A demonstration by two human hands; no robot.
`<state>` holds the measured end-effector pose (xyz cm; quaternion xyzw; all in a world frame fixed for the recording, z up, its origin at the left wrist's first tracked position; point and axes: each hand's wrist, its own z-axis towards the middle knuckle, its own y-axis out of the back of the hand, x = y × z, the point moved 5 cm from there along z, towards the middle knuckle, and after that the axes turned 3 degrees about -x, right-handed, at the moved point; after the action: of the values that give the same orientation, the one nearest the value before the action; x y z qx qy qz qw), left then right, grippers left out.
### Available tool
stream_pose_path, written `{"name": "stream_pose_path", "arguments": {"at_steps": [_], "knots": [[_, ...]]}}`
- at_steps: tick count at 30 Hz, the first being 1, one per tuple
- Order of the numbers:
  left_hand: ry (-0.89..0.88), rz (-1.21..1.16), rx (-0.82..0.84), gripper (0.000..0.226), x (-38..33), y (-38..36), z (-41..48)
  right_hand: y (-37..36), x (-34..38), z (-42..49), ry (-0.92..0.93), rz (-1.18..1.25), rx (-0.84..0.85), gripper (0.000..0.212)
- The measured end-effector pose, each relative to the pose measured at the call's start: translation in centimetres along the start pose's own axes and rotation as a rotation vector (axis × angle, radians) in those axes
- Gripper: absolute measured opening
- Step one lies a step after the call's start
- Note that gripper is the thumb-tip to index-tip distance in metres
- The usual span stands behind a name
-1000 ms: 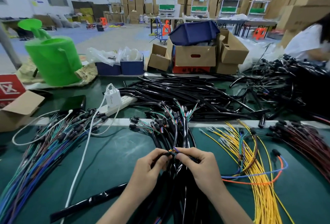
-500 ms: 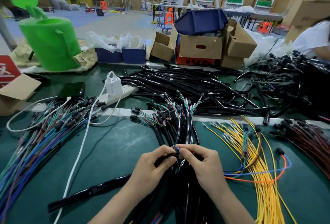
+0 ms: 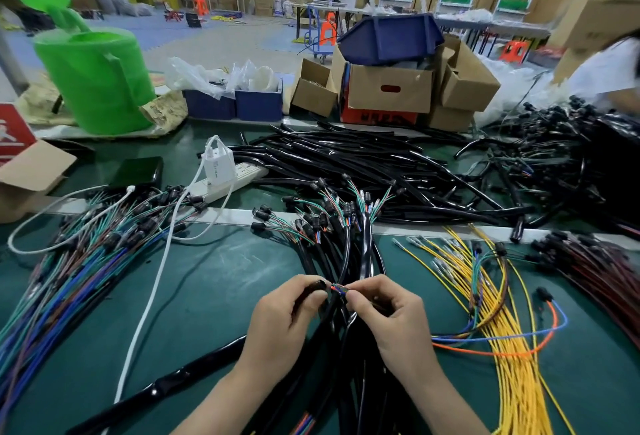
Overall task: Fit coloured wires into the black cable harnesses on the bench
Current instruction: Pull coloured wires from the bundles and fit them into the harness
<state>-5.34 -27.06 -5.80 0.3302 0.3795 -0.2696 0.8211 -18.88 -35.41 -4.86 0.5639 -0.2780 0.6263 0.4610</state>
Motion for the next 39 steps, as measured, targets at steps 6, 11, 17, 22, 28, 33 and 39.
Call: {"name": "stream_pose_path", "arguments": {"at_steps": [6, 11, 17, 22, 28, 33, 39], "knots": [[0.000, 0.008, 0.040, 0.013, 0.1, -0.2, 0.0, 0.0, 0.0, -0.1, 0.039, -0.051, -0.003, 0.017], [-0.009, 0.005, 0.057, 0.014, -0.1, -0.2, 0.0, 0.0, 0.2, -0.1, 0.040, -0.053, 0.011, 0.019], [-0.014, 0.039, 0.097, 0.022, 0.0, -0.4, -0.1, 0.4, 0.6, -0.1, 0.084, -0.226, 0.018, 0.023], [-0.033, 0.076, 0.109, 0.023, -0.1, -0.6, -0.2, 0.7, 1.2, 0.0, 0.087, -0.279, 0.057, 0.018], [-0.050, 0.098, 0.099, 0.021, -0.2, -0.7, -0.3, 0.9, 1.4, 0.2, 0.055, -0.317, 0.081, 0.021], [-0.065, 0.087, 0.095, 0.014, -0.3, -0.7, -0.3, 0.9, 1.5, 0.1, 0.064, -0.380, 0.071, 0.014], [-0.074, 0.088, 0.113, 0.013, -0.1, -0.9, -0.3, 0.9, 1.8, 0.1, 0.074, -0.496, 0.068, 0.012]]}}
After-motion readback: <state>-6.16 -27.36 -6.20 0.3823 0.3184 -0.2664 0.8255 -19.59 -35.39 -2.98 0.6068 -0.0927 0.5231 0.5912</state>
